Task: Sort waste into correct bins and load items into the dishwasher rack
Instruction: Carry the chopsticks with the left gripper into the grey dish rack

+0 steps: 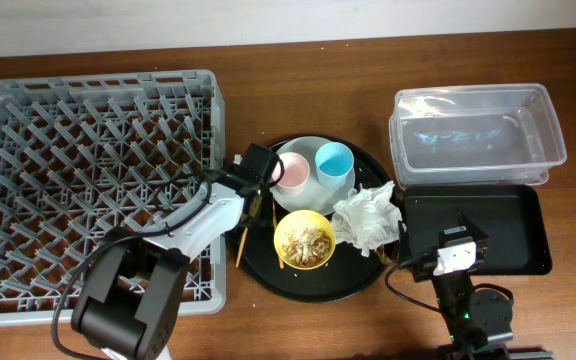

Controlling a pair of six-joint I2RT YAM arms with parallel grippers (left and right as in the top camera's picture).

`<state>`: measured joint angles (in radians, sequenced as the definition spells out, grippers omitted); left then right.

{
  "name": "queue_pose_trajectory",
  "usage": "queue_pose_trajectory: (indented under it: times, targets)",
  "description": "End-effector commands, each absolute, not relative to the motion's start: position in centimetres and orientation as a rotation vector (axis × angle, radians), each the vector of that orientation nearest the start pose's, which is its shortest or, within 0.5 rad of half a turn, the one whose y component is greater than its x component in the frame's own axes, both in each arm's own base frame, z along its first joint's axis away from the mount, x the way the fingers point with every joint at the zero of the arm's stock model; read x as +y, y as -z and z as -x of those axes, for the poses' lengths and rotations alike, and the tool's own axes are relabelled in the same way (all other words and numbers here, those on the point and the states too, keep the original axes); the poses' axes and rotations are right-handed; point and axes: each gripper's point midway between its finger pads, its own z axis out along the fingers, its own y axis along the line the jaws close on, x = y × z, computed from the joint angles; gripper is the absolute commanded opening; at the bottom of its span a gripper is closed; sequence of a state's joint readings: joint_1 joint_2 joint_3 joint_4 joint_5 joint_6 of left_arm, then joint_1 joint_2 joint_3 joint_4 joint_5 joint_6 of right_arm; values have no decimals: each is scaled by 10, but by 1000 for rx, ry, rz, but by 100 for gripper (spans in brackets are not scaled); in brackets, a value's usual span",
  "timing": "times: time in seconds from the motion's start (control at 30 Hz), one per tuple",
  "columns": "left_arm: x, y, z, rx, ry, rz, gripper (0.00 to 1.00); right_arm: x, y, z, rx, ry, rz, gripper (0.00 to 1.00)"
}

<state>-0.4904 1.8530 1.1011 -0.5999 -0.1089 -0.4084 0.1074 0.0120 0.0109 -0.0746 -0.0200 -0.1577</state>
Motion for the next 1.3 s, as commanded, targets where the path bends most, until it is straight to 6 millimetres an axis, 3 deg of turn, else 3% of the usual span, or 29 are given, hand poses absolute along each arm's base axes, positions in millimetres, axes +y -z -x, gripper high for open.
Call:
queue_pose_trajectory:
  times: [0.0, 0.1, 0.2, 0.3, 0.37, 0.47, 0.53, 0.63, 0.77, 0.87, 1.03, 1.27]
  targets:
    - [-157, -8, -334, 2877, 8, -102, 13, 31, -156, -244, 1633, 15, 239, 99]
    - [-159, -14, -338, 2863, 18, -100, 3, 31, -155, -244, 1633, 15, 239, 99]
    - [-165, -39, -350, 2819, 47, -93, 0, 31, -156, -244, 1633, 15, 239, 99]
    - [-170, -96, -366, 2723, 82, -102, 0, 31, -156, -244, 1633, 15, 239, 99]
    - [-167, -118, -371, 2682, 72, -87, 0, 31, -156, -244, 1633, 15, 238, 99]
    - [-147, -165, -376, 2616, 25, -92, 0, 31, -156, -244, 1633, 15, 239, 99]
    - [-129, -173, -378, 2613, -10, -115, 0, 31, -156, -244, 1633, 15, 239, 99]
    - [-99, -167, -381, 2654, -38, -160, 0, 31, -156, -244, 1633, 15, 239, 99]
    - [-79, -153, -388, 2716, 115, -84, 0, 31, -156, -244, 1633, 15, 239, 99]
    - [-65, -133, -397, 2753, 121, -26, 0, 31, -156, -244, 1633, 15, 239, 99]
    - [-63, -105, -401, 2816, 109, -17, 0, 31, -156, -244, 1633, 15, 239, 99]
    - [-64, -85, -409, 2832, 104, -15, 1, 31, -155, -244, 1633, 15, 239, 99]
